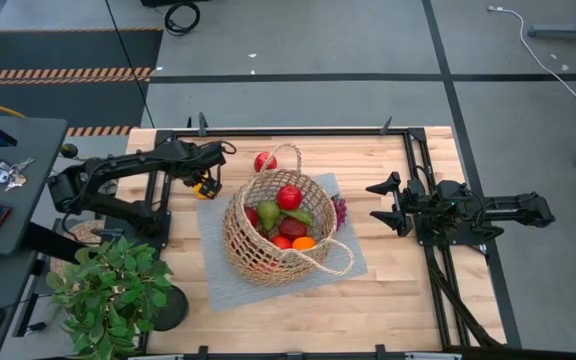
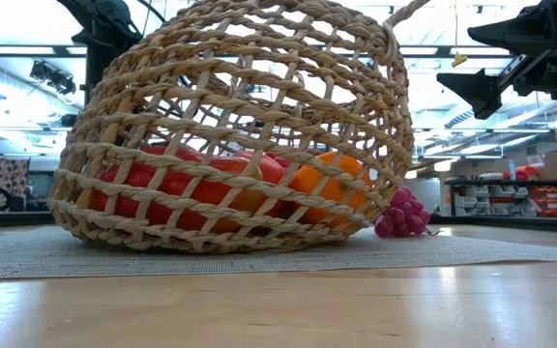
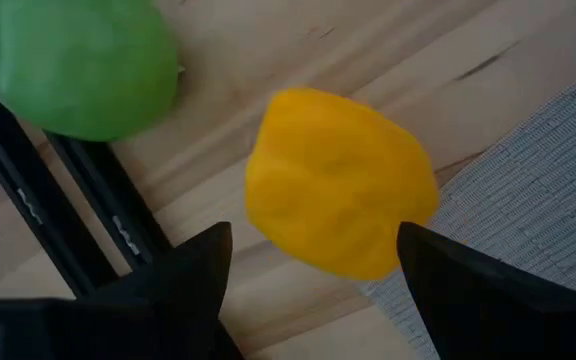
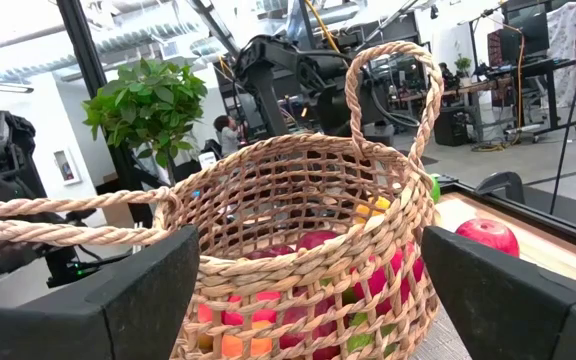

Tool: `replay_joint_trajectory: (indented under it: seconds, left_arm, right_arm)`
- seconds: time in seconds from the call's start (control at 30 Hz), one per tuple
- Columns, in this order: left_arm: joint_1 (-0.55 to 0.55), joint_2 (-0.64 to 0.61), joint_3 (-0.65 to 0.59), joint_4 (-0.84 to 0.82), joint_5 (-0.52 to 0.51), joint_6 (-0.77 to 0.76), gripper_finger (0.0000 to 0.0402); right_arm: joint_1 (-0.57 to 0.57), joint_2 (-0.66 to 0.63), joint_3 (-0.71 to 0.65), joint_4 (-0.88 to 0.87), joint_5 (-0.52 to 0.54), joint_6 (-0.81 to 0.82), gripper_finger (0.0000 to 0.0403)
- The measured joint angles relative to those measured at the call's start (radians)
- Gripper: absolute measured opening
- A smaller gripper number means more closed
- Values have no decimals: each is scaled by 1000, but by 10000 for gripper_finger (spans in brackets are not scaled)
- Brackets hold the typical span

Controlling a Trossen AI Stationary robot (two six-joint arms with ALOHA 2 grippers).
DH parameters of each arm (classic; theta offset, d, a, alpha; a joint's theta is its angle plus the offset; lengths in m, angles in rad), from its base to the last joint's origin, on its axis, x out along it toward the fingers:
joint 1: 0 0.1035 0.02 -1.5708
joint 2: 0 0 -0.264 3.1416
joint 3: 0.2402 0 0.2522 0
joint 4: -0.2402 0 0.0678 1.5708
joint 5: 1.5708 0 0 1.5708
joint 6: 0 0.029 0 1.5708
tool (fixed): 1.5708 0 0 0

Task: Build produce basket
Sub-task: Put the yellow bell pepper into the basket

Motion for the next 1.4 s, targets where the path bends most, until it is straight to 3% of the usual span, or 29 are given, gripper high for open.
replay_joint_trajectory:
  seconds: [0.2,0.37,0.7,1.13,1.4]
  left_arm:
    - [4,-37,1,-2,0,0,291]
    - [-6,-48,2,-34,0,131,291]
    - [-2,-47,1,-1,14,105,293]
    - [0,-27,-1,59,27,79,393]
    - [34,71,-1,74,43,97,397]
  right_arm:
    - [0,0,0,0,0,0,384]
    - [0,0,0,0,0,0,384]
    - [0,0,0,0,0,0,384]
    - [0,0,0,0,0,0,384]
    - [0,0,0,0,0,0,384]
